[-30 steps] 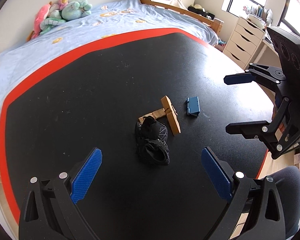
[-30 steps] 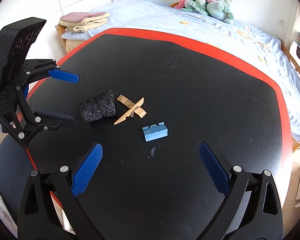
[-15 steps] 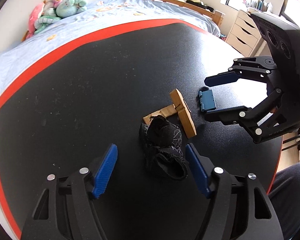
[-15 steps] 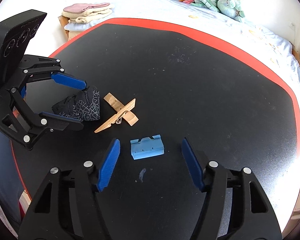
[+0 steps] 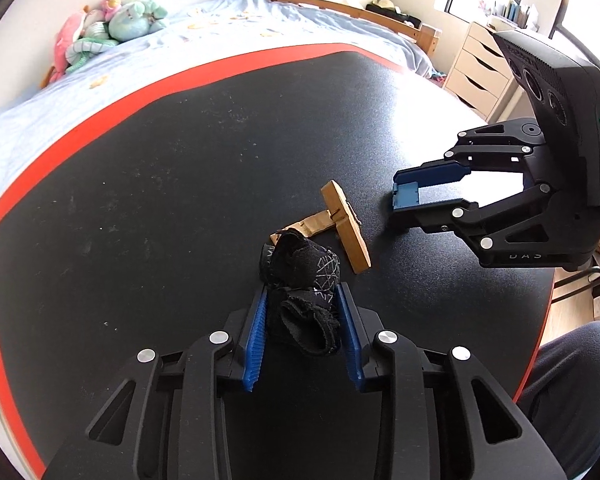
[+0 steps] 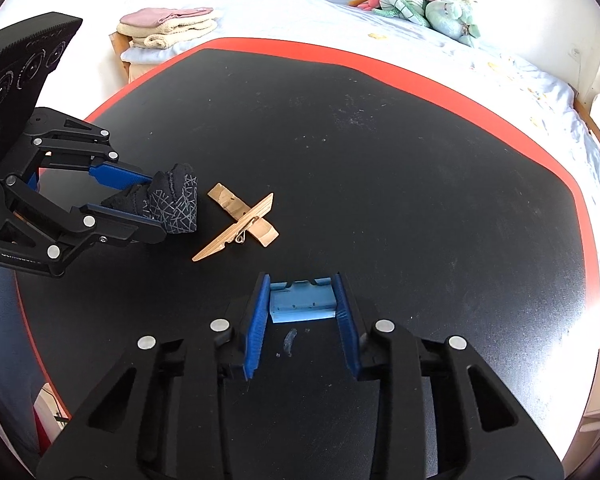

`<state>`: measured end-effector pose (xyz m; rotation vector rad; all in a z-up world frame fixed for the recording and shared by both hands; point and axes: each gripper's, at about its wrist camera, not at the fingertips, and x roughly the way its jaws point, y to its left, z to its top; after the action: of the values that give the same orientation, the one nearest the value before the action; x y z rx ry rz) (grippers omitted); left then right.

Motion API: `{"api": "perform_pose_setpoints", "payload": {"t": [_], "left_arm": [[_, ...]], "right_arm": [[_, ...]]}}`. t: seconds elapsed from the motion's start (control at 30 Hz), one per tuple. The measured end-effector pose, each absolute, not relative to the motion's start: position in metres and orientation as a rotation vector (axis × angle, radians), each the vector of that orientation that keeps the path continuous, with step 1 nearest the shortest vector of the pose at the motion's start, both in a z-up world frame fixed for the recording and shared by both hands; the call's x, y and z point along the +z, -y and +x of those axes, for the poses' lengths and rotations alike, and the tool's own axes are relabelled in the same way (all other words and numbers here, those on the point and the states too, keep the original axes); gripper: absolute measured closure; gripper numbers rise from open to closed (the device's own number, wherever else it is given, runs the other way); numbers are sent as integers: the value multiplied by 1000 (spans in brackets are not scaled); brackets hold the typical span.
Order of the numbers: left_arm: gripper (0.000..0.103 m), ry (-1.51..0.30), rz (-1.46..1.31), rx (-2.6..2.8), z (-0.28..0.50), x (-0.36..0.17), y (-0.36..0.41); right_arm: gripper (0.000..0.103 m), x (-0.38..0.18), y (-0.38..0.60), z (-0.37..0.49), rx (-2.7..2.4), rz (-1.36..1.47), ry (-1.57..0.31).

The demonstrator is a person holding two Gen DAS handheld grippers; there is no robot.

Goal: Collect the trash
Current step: 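Grasp the black sock with left tool while right tool grasps the blue block, then carry sock and blue block over the wastebasket and open both tools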

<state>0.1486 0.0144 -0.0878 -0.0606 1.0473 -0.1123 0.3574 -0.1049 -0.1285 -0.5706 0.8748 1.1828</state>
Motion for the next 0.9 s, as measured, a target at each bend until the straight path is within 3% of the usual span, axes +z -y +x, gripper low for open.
{"api": "perform_pose_setpoints", "payload": {"t": [0.43, 0.9], "left_arm": [[70, -1007, -66, -110, 114, -55, -6], [70, -935, -37, -159, 54, -9, 32]], "right_arm": [[71, -93, 142, 333, 1120, -462, -887], [70, -36, 206, 252, 1086, -385, -823]]}}
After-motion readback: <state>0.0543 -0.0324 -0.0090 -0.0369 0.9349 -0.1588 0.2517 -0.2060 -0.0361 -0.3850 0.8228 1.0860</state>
